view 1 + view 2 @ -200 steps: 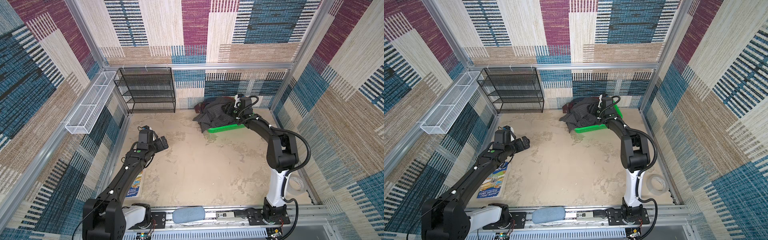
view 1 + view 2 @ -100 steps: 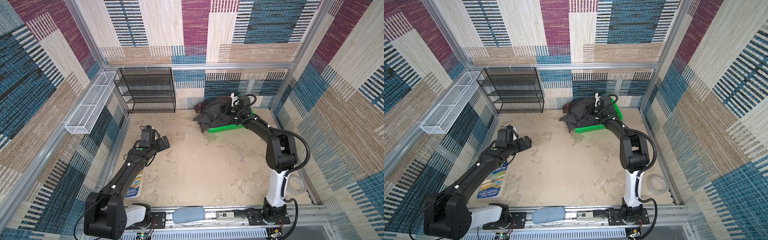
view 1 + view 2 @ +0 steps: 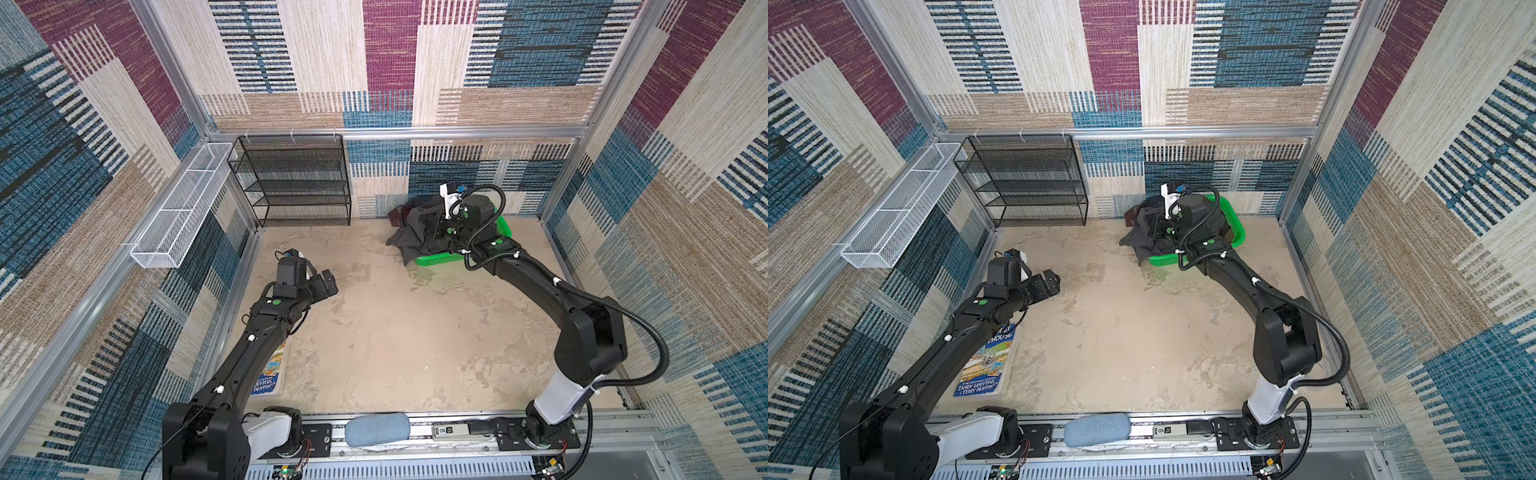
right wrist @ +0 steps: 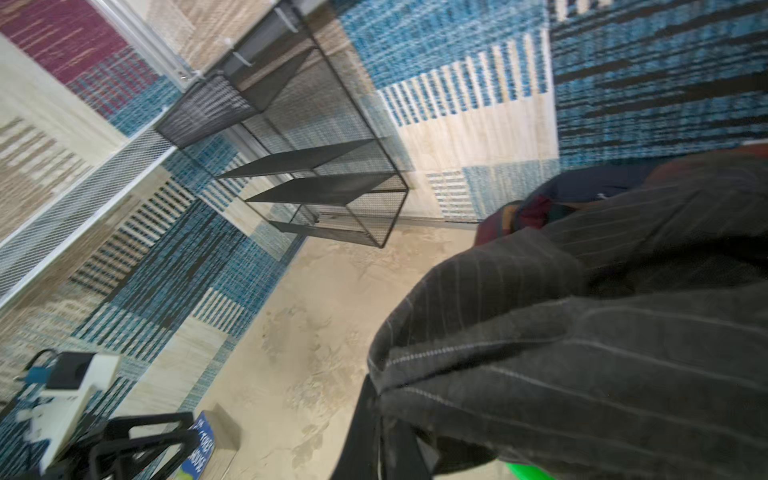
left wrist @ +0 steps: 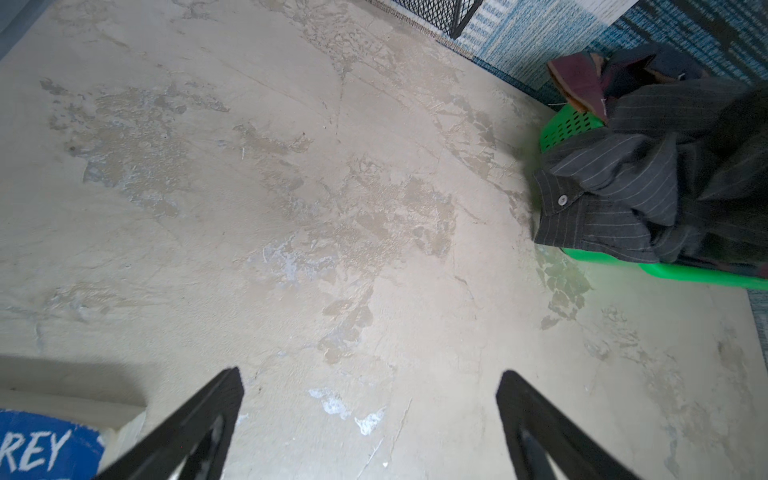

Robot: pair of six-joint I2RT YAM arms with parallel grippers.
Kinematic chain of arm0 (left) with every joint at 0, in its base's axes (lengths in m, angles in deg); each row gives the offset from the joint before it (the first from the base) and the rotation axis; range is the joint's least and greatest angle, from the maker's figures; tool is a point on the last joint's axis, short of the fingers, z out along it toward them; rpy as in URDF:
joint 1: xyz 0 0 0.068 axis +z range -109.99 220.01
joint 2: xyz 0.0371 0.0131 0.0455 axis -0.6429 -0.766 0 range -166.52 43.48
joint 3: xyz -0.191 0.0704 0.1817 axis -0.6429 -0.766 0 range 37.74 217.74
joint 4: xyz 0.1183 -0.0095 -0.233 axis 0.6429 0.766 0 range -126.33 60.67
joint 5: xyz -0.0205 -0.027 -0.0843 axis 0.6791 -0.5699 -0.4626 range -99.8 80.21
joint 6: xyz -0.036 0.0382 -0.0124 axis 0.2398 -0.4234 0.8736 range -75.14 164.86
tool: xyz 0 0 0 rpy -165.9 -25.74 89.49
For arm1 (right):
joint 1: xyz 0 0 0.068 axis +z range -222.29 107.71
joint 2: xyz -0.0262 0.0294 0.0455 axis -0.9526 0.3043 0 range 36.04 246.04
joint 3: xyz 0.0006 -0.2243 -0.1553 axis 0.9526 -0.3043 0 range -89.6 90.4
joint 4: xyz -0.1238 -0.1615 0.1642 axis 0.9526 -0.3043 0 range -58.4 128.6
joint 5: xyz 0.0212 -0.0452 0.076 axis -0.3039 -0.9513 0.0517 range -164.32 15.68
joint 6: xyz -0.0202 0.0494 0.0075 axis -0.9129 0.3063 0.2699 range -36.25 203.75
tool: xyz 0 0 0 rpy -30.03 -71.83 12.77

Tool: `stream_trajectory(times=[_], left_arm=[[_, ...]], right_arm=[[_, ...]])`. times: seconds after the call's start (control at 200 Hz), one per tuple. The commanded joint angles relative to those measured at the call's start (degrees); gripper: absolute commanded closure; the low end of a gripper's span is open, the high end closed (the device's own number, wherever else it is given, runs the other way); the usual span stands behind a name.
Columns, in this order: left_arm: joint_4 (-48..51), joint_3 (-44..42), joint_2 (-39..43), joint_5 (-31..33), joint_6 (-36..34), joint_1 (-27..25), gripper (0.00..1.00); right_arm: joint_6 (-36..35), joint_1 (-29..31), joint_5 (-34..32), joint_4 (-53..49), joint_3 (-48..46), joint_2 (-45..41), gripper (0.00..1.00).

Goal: Fold and stack the long sleeve shirts

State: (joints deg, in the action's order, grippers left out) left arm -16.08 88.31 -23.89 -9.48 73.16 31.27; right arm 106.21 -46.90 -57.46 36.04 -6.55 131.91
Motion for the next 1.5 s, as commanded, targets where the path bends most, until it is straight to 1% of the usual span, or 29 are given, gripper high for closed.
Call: stream_trajectory(times=[0.0,0.135,0.215,0.366,0.441,0.601,0.701,0.786,0.876,0.971,1.027,1.102,1.172,1.222,1.302,1.352,1.392,1.492], left_arm=[[2.5,0.8,2.1,1.4,0.8,0.0,0.01],[6.1,2.2,4.7,3.6,1.4,0.1,0.01],[7.3,2.7,6.3,4.7,1.3,0.0,0.01],[9.4,3.3,8.5,6.6,1.6,0.0,0.01],[10.2,3.7,8.9,7.4,1.5,0.1,0.01],[11.4,4.1,9.3,8.7,1.1,0.1,0.01],[12.0,4.3,9.3,9.3,1.3,0.2,0.01],[12.4,4.5,9.2,9.7,1.6,0.2,0.01],[12.7,4.6,9.1,10.1,1.6,0.3,0.01],[12.8,4.8,9.0,11.0,1.3,0.3,0.01],[12.9,5.1,8.6,11.2,1.2,0.4,0.01],[12.8,5.7,7.9,10.8,0.8,0.4,0.01],[12.3,6.1,6.9,9.1,0.5,0.4,0.01],[11.9,6.6,5.8,7.5,0.2,0.4,0.01],[12.0,8.1,2.9,4.8,-0.5,0.3,0.01],[12.4,9.3,0.6,3.4,-0.5,0.2,0.01],[12.5,10.4,-1.3,2.1,-0.9,-0.1,0.01],[13.5,14.2,-6.9,-0.3,-2.0,-1.5,0.01]], right_arm=[[-0.5,4.0,-4.6,-1.4,-1.7,-5.1,1.00],[0.0,10.3,-8.3,-4.2,-2.6,-10.3,1.00],[0.1,13.9,-10.5,-6.1,-2.7,-11.9,1.00],[1.4,20.2,-12.6,-7.9,-4.8,-14.3,1.00],[2.3,23.3,-14.1,-9.0,-6.0,-14.9,1.00],[4.7,29.4,-14.7,-8.1,-8.1,-15.8,1.00],[4.4,34.1,-14.6,-9.0,-5.6,-13.3,1.00],[4.3,35.8,-14.4,-9.7,-5.0,-11.0,1.00],[6.3,35.7,-14.1,-7.7,-9.3,-10.5,1.00],[8.1,35.8,-12.4,-6.9,-12.9,-8.8,0.98],[9.2,35.8,-12.6,-7.0,-14.8,-8.1,0.94],[10.5,35.7,-14.0,-7.3,-17.4,-8.5,0.84],[11.5,35.3,-14.7,-8.2,-19.3,-9.7,0.66],[12.0,34.9,-15.1,-9.3,-20.6,-10.9,0.60],[12.6,34.2,-15.4,-11.6,-22.9,-13.8,0.44],[12.9,33.6,-15.2,-13.0,-24.7,-16.0,0.36],[13.6,33.1,-15.5,-14.8,-26.0,-17.9,0.33],[16.0,31.6,-18.5,-18.7,-29.7,-24.3,0.30]])
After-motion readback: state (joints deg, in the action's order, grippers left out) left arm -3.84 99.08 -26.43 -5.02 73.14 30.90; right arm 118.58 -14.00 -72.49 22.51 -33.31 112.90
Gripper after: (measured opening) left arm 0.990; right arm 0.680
